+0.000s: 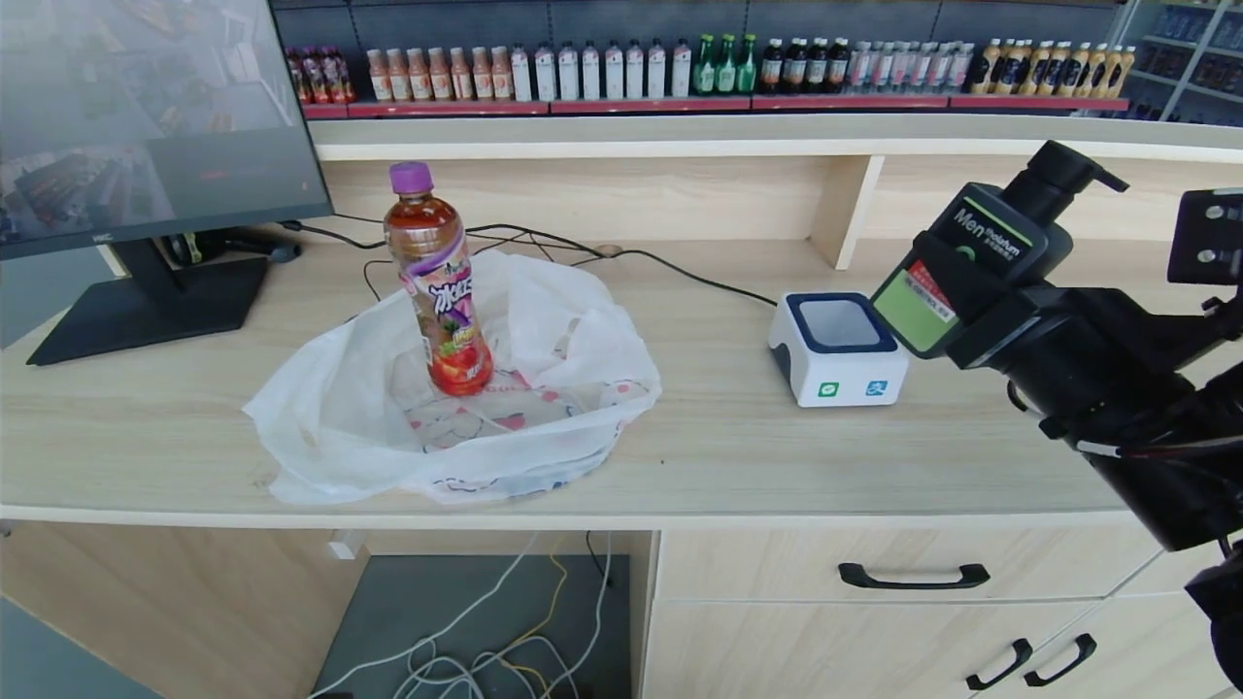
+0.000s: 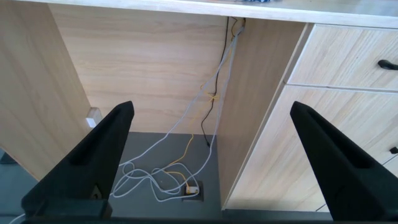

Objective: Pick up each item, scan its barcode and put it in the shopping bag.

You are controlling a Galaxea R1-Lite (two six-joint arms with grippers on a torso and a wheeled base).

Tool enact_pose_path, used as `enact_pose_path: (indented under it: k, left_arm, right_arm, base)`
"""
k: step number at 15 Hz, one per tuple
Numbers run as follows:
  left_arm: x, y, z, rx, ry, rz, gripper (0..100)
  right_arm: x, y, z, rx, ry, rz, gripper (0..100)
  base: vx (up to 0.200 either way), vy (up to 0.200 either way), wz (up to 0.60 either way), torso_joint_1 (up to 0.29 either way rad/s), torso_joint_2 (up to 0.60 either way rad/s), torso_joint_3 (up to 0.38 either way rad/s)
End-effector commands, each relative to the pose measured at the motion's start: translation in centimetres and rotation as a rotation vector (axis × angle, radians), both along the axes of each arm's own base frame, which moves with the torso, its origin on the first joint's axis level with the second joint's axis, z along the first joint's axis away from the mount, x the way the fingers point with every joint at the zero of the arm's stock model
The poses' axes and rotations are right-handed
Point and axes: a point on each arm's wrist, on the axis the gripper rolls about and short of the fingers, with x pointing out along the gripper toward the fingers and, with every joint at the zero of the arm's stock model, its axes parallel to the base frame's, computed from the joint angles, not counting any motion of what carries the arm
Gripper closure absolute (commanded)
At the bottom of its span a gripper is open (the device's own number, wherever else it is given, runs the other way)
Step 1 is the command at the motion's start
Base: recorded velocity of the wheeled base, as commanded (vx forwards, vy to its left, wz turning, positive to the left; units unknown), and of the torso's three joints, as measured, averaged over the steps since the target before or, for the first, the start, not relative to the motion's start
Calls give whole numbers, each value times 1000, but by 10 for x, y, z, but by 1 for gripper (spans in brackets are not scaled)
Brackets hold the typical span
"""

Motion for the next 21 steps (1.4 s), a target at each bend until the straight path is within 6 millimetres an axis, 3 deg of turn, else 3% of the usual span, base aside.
enact_pose_path:
  k: [1,10,13,15,21]
  left_arm:
    - [0,0,0,0,0,0,0]
    - [0,0,0,0,0,0,0]
    - [0,0,0,0,0,0,0]
    - [0,0,0,0,0,0,0]
    - [0,0,0,0,0,0,0]
  right_arm:
    - [16,6,-5,16,11,-59,0]
    - [61,17,-3,91,-26,-191,0]
    - [83,2,-11,88,-4,-245,0]
    - [93,-6,-5,111,-10,-265,0]
    - [101,-7,-2,111,28,-271,0]
  base:
    - [0,0,0,0,0,0]
    - [0,0,0,0,0,0]
    - [0,0,0,0,0,0]
    - [0,0,0,0,0,0]
    - [0,0,0,0,0,0]
